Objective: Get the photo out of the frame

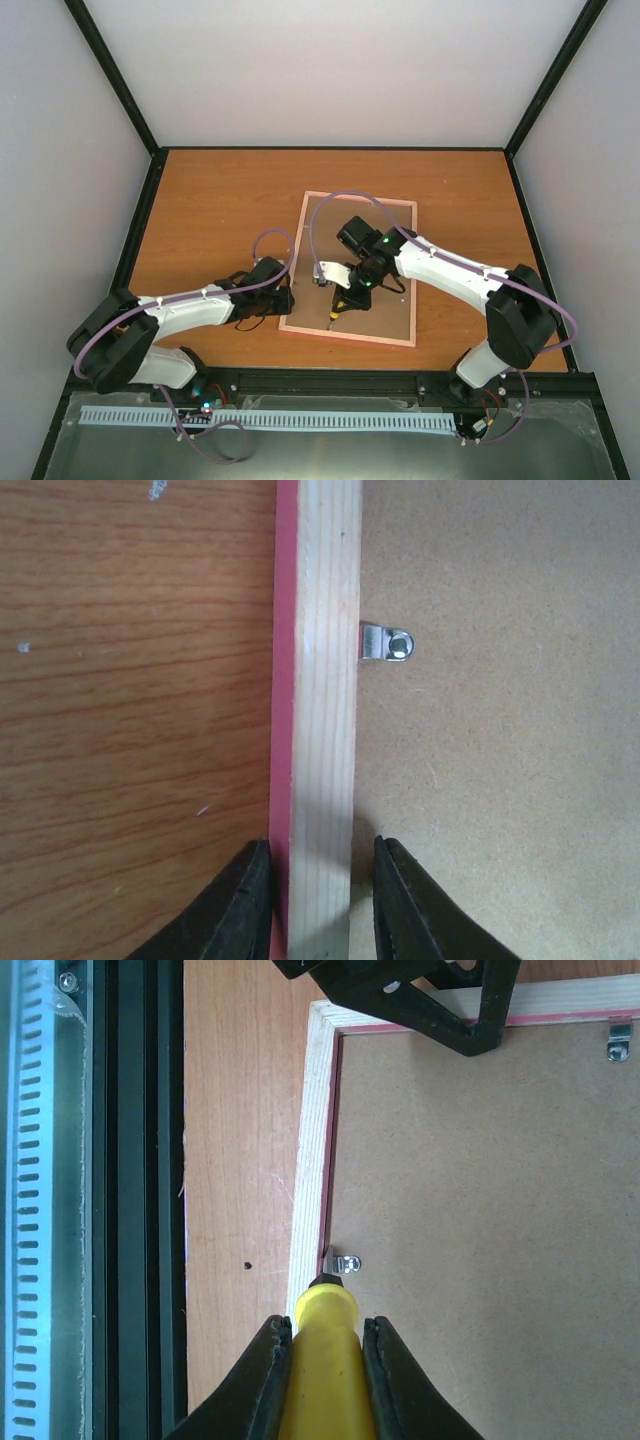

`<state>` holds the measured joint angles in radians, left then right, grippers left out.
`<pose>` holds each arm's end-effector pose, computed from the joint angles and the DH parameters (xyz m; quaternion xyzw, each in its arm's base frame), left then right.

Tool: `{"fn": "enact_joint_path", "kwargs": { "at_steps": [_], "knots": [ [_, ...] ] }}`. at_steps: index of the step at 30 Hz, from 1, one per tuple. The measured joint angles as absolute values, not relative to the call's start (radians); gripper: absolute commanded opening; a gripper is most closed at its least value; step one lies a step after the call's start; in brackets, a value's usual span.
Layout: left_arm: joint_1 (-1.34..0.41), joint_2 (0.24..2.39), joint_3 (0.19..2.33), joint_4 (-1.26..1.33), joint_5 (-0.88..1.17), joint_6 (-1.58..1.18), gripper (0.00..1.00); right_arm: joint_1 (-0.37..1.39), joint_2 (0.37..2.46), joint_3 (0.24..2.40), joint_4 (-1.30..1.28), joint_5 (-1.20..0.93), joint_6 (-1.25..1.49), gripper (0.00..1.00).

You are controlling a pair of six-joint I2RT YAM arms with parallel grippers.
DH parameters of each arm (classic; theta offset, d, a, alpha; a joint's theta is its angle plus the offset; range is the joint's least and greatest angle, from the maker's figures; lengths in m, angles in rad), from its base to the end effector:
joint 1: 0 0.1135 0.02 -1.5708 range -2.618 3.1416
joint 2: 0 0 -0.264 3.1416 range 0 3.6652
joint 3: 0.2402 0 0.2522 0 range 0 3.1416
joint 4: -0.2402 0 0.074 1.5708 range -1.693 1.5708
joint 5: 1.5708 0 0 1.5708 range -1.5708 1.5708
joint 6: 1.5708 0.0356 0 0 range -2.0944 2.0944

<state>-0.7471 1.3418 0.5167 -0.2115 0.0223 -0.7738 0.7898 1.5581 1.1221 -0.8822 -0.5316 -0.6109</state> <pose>0.1654 -0.1543 0.1370 -0.0099 0.9644 -0.1897 0.1838 0.1915 0.2188 0.2270 -0.6422 0.7106 0.2704 0.0978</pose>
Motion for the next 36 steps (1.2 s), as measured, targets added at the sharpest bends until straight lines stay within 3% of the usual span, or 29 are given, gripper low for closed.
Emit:
{"fn": "enact_joint_path", "kwargs": {
  "at_steps": [5,21,36],
  "knots": [
    [-0.747,1.343,0.515,-0.202,0.023,-0.774,0.25,0.792,1.549,1.123,-0.903,-0.514,-0.614,0.03],
    [-0.748,1.343,0.514,-0.192,0.012,-0.768,0.01,0.793,1.538,1.125,-0.937,-0.477,-0.617,0.03],
    [-0.748,1.341,0.513,-0.191,0.012,-0.755,0.01,0.742,1.485,1.248,-1.048,-0.342,-0.633,0.03]
  ]
}}
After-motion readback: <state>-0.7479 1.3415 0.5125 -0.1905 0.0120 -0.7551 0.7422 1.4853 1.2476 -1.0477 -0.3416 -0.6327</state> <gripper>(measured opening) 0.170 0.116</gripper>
